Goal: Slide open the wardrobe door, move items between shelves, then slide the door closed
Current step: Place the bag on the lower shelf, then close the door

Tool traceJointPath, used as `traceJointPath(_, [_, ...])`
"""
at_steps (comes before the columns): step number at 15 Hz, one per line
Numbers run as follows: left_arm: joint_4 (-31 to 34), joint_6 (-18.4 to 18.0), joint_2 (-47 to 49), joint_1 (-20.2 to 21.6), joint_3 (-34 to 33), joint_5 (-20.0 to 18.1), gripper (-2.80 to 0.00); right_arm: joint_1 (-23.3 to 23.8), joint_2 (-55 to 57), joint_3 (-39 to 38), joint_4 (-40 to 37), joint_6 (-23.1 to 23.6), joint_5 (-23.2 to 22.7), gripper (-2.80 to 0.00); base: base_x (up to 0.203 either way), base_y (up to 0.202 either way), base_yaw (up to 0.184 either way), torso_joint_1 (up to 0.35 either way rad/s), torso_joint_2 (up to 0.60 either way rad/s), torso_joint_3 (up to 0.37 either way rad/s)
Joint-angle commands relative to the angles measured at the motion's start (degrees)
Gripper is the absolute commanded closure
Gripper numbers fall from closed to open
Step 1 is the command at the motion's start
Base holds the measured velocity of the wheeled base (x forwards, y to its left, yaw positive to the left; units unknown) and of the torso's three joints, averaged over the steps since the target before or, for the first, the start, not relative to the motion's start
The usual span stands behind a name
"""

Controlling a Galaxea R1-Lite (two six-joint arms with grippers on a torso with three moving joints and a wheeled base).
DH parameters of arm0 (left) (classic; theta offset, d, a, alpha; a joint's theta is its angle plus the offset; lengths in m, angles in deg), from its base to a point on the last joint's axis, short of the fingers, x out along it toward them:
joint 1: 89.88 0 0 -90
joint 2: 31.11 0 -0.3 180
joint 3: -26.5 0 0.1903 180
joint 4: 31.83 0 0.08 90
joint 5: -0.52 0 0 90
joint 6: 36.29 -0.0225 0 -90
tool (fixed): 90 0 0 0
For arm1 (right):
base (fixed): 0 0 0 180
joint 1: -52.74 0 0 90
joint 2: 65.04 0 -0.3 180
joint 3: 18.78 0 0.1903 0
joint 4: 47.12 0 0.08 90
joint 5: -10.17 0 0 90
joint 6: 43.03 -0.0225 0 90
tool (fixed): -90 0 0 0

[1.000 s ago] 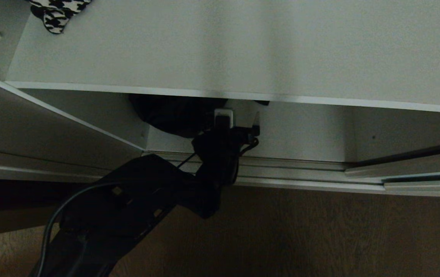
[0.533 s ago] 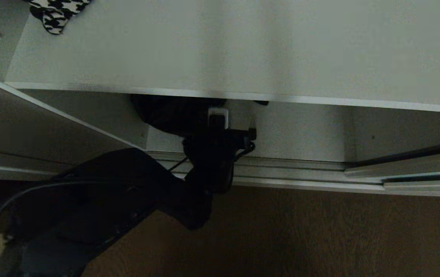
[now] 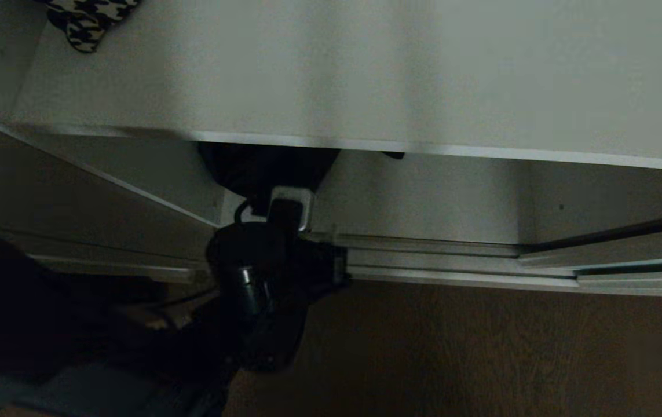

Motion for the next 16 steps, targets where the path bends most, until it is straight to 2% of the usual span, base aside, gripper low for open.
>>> traceJointPath(1, [-0.1,0.4,-3.6,-3.4,-8.8,3.5,0.00,0.0,-0.1,0.0,0.0,0.0,0.0,0.00,0.000,0.000,0.000,0.000,0.00,0.000])
traceJointPath(2, [-0.2,0.5,-4.0,-4.1,-11.0,6.6,0.00,0.0,-0.1,0.0,0.0,0.0,0.0,0.00,0.000,0.000,0.000,0.000,0.00,0.000])
traceJointPath(4, [0.2,0.6,-8.3,-4.0,-13.0,8.9,0.00,0.0,-0.1,0.0,0.0,0.0,0.0,0.00,0.000,0.000,0.000,0.000,0.00,0.000])
traceJointPath(7, [1.1,0.5,-17.2,-1.2,-17.9,9.7,0.00,0.0,-0.1,0.0,0.0,0.0,0.0,0.00,0.000,0.000,0.000,0.000,0.00,0.000])
traceJointPath(10, [5.8,0.1,-29.4,3.4,-21.7,9.8,0.00,0.0,-0.1,0.0,0.0,0.0,0.0,0.00,0.000,0.000,0.000,0.000,0.00,0.000])
traceJointPath(14, [17.2,0.0,-48.1,12.0,-28.8,9.8,0.00,0.0,-0.1,0.0,0.0,0.0,0.0,0.00,0.000,0.000,0.000,0.000,0.00,0.000])
traceJointPath(16, [20.9,0.0,-53.1,19.9,-30.6,9.7,0.00,0.0,-0.1,0.0,0.0,0.0,0.0,0.00,0.000,0.000,0.000,0.000,0.00,0.000])
